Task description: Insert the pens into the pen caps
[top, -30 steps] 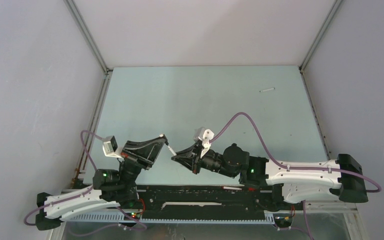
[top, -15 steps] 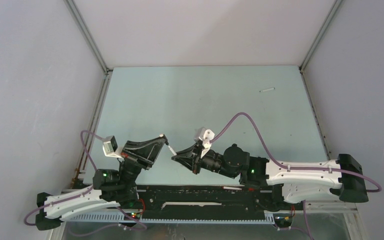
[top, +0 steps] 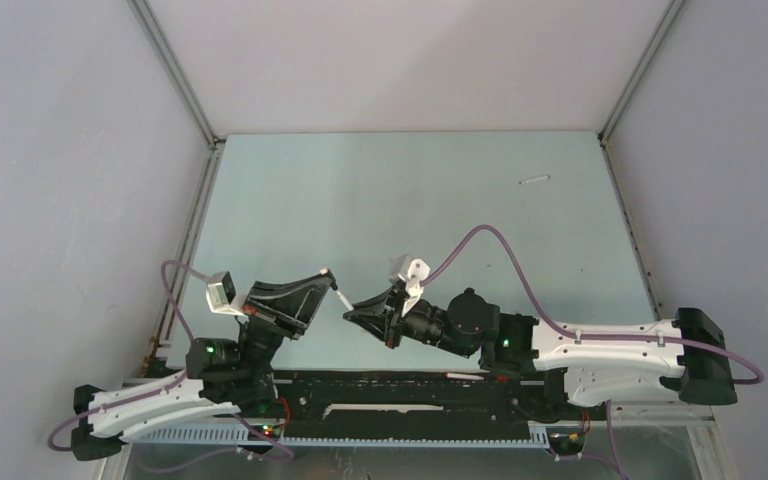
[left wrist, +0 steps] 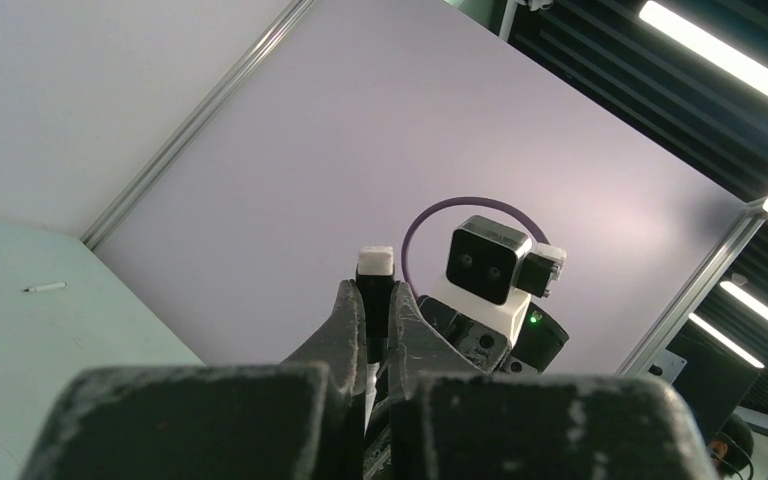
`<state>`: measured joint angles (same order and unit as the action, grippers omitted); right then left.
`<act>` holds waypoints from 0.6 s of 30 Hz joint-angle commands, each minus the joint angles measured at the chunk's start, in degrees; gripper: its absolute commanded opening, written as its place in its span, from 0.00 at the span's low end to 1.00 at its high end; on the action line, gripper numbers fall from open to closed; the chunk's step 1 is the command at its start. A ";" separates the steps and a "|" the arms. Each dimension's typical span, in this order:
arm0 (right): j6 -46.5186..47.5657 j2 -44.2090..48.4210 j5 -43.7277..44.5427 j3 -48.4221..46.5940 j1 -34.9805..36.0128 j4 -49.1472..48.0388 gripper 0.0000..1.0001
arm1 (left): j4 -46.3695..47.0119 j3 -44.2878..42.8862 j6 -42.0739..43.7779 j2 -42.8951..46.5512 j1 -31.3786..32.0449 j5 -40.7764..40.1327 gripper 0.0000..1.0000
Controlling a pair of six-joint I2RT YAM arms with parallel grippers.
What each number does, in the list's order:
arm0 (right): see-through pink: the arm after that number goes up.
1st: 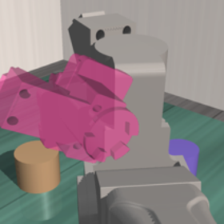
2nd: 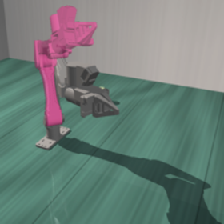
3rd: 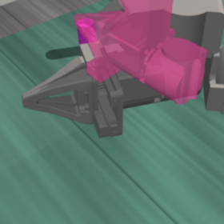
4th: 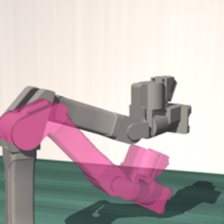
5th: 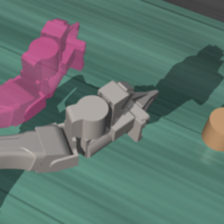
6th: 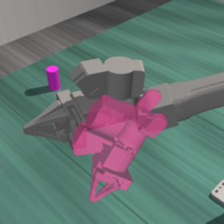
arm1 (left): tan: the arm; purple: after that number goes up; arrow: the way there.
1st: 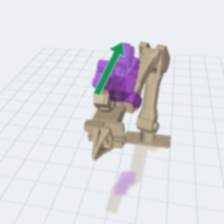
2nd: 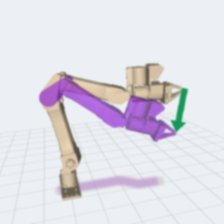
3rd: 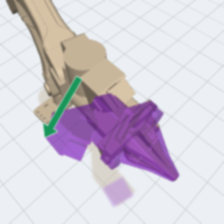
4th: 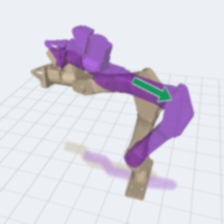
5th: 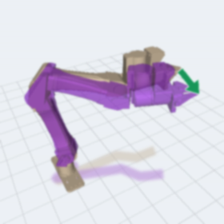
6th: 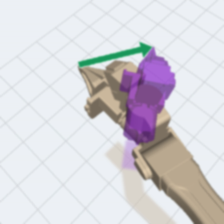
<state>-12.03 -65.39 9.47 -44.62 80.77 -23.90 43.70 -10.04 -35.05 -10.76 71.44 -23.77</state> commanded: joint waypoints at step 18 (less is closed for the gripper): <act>-0.56 1.39 1.89 -3.96 0.44 -0.39 0.00 | 0.63 1.27 0.51 -2.40 -0.34 -0.21 0.00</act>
<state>-12.08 -64.88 9.87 -44.93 80.77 -23.00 43.64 -10.04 -35.07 -11.75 71.44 -23.77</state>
